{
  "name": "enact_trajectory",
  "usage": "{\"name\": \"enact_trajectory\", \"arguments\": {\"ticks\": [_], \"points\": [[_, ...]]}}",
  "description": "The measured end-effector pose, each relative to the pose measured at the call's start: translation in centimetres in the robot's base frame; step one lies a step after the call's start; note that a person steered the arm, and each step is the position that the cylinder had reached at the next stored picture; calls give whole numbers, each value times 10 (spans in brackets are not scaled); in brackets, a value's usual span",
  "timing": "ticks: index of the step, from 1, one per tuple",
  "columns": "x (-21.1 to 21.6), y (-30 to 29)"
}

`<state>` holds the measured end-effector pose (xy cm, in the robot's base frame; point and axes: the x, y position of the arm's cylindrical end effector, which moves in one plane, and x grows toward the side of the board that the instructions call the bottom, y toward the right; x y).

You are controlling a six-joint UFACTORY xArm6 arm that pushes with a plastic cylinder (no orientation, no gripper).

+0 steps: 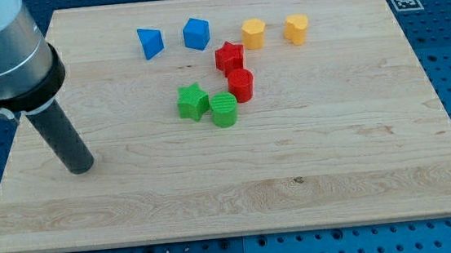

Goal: Move the cube to the top center

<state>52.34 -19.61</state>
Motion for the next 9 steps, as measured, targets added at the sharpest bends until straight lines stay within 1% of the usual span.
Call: {"name": "enact_trajectory", "arguments": {"ticks": [4, 5, 6, 8, 9], "points": [[-3, 1], [-18, 2], [-54, 3], [-144, 31], [-145, 32]]}}
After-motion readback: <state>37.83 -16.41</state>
